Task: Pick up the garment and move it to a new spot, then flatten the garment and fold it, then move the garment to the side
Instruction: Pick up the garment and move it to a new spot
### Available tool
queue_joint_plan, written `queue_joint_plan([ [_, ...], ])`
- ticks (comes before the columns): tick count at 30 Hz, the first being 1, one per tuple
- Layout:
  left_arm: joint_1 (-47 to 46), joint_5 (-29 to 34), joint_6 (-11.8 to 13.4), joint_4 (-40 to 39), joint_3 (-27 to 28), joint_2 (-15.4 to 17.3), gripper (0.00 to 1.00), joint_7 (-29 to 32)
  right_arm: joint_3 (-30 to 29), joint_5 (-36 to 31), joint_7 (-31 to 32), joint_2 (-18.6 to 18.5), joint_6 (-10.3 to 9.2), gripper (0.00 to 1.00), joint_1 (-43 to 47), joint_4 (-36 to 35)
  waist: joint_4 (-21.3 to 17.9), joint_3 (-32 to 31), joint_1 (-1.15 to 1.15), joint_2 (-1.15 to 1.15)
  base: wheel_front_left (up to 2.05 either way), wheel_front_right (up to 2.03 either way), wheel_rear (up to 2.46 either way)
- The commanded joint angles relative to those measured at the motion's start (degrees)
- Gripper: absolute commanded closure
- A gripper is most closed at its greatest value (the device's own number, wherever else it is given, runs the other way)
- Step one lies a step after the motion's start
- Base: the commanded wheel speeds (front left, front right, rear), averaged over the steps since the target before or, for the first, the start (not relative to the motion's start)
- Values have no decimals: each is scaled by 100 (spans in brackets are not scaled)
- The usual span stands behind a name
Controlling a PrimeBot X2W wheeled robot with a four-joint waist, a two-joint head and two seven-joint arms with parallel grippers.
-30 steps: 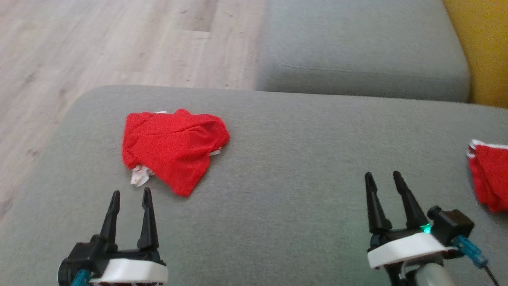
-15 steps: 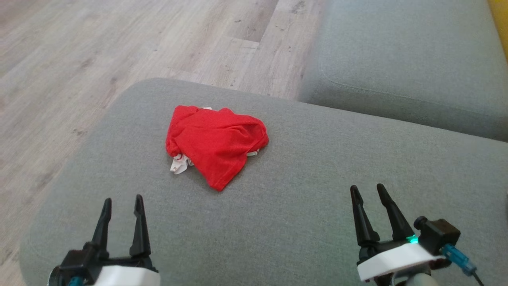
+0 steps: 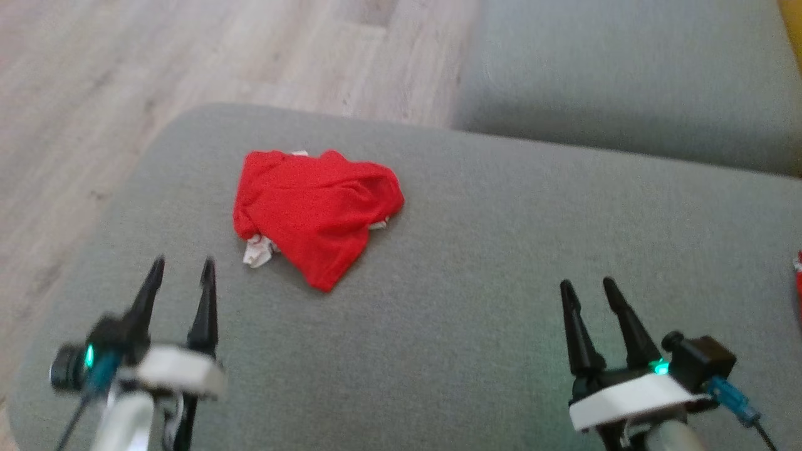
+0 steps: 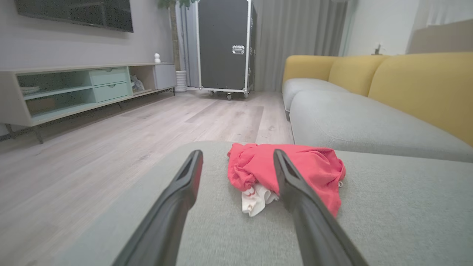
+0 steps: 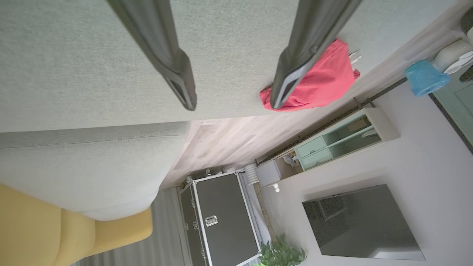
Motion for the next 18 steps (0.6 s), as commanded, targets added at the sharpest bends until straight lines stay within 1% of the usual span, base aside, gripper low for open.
queue_joint_plan([
  [1, -581, -114, -30, -111, 27, 190, 0, 76, 86, -61, -62, -21, 19, 0, -426, -238, -231, 343, 0, 0, 0, 0, 0],
  [5, -1550, -496, -31, 393, -582, 747, 0, 561, -58, -201, -62, -21, 19, 0, -637, -332, -452, 800, 0, 0, 0, 0, 0],
  [8, -2217, -827, -32, 736, -1144, 1077, 0, 949, -157, -295, -62, -21, 19, 0, -782, -367, -579, 1110, 0, 0, 0, 0, 0],
  [13, -3111, -1630, -32, 1163, -2265, 1491, 0, 1704, -208, -409, -62, -21, 19, 0, -1016, -421, -773, 1543, 0, 0, 0, 0, 0],
  [18, -3620, -2669, -32, 1259, -3309, 1785, 0, 2449, -249, -463, -62, -21, 19, 0, -1213, -476, -952, 1869, 0, 0, 0, 0, 0],
])
